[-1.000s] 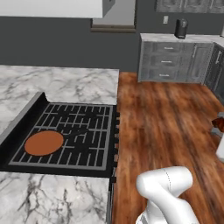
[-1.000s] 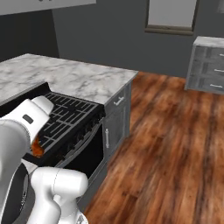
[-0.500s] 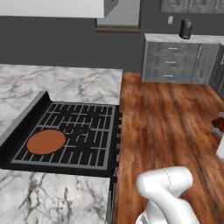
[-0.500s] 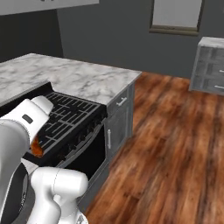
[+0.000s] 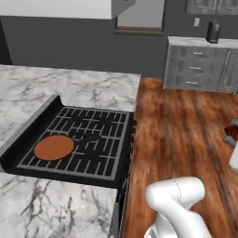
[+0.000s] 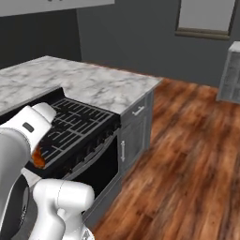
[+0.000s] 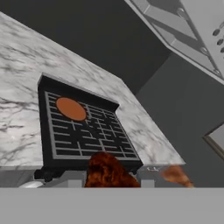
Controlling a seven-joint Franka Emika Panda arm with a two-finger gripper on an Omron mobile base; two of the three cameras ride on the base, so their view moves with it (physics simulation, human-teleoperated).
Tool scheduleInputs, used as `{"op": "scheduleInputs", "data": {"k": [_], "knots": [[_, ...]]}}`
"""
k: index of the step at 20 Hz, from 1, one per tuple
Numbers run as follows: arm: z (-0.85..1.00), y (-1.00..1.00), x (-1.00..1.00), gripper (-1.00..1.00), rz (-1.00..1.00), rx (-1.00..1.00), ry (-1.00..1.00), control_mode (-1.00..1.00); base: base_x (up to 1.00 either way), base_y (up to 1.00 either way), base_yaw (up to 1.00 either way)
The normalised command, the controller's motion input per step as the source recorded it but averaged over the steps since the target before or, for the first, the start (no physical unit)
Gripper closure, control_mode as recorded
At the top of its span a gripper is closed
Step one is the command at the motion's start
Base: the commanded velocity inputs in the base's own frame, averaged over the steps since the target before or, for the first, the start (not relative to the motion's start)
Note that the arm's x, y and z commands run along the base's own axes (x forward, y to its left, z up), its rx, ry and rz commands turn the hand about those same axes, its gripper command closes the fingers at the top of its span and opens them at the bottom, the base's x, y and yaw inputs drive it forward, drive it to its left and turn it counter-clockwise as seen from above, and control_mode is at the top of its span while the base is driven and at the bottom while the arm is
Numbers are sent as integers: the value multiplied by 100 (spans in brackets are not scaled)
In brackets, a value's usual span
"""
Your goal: Retrieve the chicken drumstick from the fridge and place it on the saucepan with marinade on the stove.
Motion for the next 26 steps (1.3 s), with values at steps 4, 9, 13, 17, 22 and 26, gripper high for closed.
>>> {"op": "scheduleInputs", "data": {"k": [4,9,13,17,22,26], "knots": [[0,0,0,100,0,0,0,100,27,0,32],[0,0,0,100,0,0,0,100,27,0,38],[0,0,0,100,0,0,0,100,22,0,41],[0,0,0,100,0,0,0,100,19,0,42],[0,0,0,100,0,0,0,100,19,0,42],[0,0,0,100,0,0,0,100,17,0,40]]}}
